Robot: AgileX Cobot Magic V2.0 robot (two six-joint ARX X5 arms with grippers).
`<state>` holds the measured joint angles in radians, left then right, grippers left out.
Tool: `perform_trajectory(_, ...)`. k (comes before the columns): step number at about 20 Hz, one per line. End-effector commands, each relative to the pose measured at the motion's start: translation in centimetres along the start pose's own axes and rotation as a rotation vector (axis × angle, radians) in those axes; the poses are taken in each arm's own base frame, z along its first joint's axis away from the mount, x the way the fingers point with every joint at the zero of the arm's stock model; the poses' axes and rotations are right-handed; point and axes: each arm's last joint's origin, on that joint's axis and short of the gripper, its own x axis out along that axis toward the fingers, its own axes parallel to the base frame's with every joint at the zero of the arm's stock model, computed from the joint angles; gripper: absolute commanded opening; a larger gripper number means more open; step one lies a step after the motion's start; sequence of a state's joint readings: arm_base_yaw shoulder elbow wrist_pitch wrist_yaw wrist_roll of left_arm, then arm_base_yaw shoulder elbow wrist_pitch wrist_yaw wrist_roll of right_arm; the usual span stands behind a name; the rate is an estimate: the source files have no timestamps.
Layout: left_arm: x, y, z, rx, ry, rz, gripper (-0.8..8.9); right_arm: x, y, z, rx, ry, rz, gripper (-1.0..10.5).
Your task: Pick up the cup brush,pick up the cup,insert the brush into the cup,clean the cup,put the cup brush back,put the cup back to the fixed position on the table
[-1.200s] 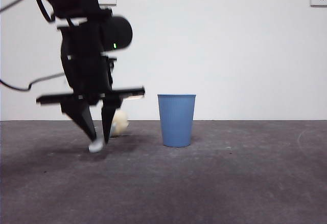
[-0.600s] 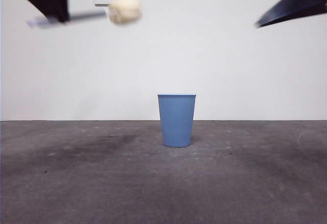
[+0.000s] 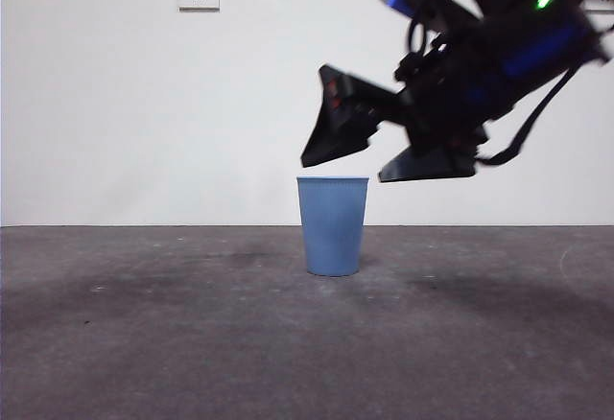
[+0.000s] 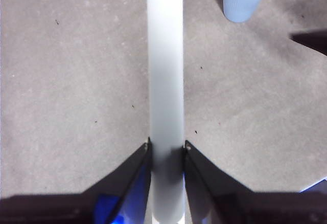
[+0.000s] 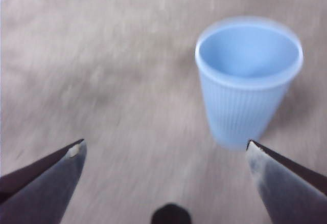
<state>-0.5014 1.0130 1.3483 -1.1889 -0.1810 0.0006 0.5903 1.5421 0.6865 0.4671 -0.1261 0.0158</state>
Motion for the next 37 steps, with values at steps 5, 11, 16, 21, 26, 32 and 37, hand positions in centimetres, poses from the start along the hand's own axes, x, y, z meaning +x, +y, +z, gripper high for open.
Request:
perform_trajectory(5,0.0,0.0,-0.2,-0.002,0.011,-0.001,-0.08,3.1,-2.7,-3.4,0.041,-0.017,-0.062,5.4)
perform_trajectory(11,0.0,0.0,0.1,-0.028,-0.009,-0.001,-0.08,4.7,-4.3,-5.0,0.033,-0.031,-0.019,5.4)
perform_trajectory(16,0.0,-0.1,0.1,-0.036,-0.011,-0.003,-0.08,6.1,-4.8,-5.0,0.012,-0.091,-0.024,5.4)
perform_trajectory(21,0.0,-0.1,0.0,-0.045,-0.008,-0.005,-0.08,8.1,-5.5,-4.0,0.009,-0.124,-0.023,5.4)
perform_trajectory(26,0.0,-0.1,0.0,-0.044,-0.005,-0.004,-0.08,10.0,-5.9,-4.1,0.016,-0.128,-0.007,5.4)
perform_trajectory(32,0.0,-0.1,0.1,-0.045,-0.012,-0.005,-0.08,10.5,-6.3,-3.3,0.036,-0.152,-0.048,5.2)
perform_trajectory(37,0.0,-0.1,0.1,-0.041,-0.012,-0.004,-0.08,10.7,-6.4,-3.5,0.04,-0.137,-0.066,3.7)
